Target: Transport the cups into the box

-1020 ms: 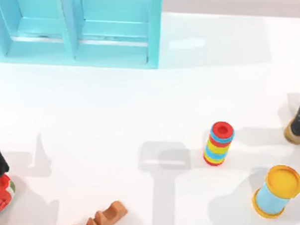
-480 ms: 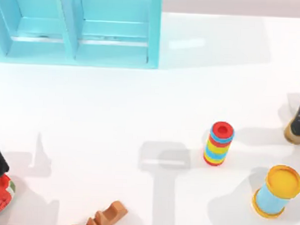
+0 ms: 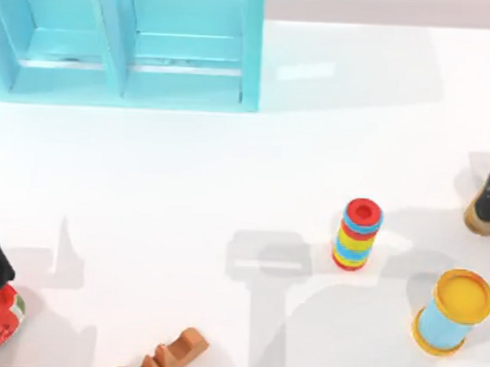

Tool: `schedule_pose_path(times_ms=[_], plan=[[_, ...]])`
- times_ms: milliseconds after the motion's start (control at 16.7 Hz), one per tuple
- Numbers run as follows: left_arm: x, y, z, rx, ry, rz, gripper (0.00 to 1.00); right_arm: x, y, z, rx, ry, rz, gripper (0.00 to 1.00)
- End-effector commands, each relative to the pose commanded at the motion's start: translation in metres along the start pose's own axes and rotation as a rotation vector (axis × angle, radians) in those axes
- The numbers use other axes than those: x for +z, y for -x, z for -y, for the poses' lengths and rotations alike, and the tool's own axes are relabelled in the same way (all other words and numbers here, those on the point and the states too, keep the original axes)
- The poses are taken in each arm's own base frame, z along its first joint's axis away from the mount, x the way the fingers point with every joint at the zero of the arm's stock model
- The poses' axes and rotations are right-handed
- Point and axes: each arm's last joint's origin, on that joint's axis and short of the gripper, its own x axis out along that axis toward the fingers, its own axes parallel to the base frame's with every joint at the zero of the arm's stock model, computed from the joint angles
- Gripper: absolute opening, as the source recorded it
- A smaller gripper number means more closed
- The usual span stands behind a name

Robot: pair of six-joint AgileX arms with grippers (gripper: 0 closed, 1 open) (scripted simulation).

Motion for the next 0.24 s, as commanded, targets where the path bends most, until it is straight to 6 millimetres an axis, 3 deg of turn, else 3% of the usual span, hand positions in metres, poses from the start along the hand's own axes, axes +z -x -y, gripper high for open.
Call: schedule_pose_path(times_ms=[240], plan=[[0.0, 0.0, 0.0, 0.0, 0.0, 0.0, 1.0, -0.002, 0.024, -0.001, 0.003, -0.003, -0.003, 1.0]])
